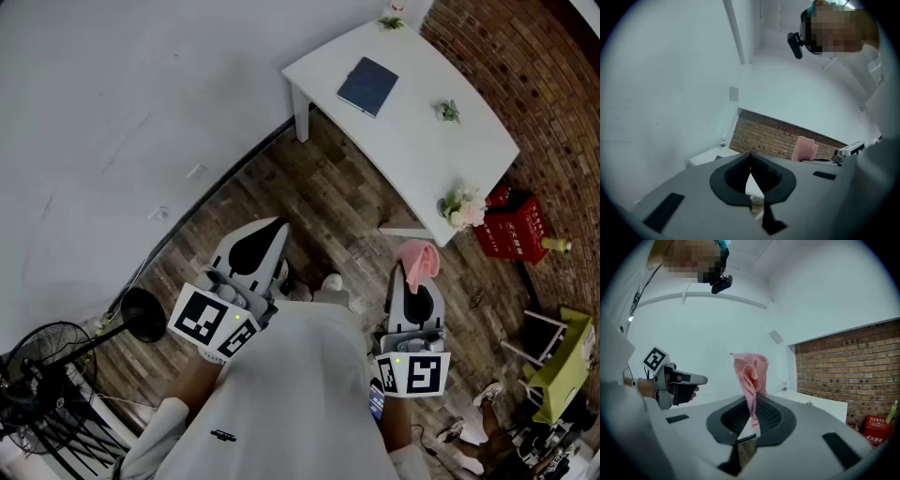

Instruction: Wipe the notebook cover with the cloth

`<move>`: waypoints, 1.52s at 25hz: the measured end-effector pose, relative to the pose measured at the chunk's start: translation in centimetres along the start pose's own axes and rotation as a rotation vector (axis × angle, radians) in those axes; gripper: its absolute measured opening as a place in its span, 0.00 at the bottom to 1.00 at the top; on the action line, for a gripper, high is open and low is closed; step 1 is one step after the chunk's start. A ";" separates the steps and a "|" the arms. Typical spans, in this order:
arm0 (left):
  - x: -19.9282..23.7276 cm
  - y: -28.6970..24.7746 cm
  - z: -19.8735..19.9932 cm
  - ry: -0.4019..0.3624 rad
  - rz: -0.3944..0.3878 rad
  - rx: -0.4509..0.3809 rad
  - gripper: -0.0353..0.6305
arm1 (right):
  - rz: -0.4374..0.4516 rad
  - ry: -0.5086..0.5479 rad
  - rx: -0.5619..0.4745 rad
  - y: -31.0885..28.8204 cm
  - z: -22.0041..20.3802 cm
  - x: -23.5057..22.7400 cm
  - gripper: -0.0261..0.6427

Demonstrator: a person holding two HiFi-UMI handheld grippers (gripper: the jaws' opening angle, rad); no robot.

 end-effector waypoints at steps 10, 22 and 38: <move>-8.3 -2.2 -3.8 -0.022 0.049 0.064 0.08 | 0.042 0.018 0.012 4.9 -1.7 -6.7 0.06; -13.7 -3.5 -3.9 -0.096 0.139 0.006 0.08 | 0.133 -0.043 -0.135 6.1 -2.5 -11.9 0.07; -6.9 -11.1 -1.7 -0.041 0.112 -0.015 0.08 | 0.205 -0.086 -0.131 -2.5 -0.9 -13.6 0.08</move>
Point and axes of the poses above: the fingertips, and each gripper's own axes: y backward along the fingers, x to its left, z out of its top, the point moved 10 cm from there along y, backward along the fingers, and after that the axes turned 1 degree about x, right-handed, at the moved point
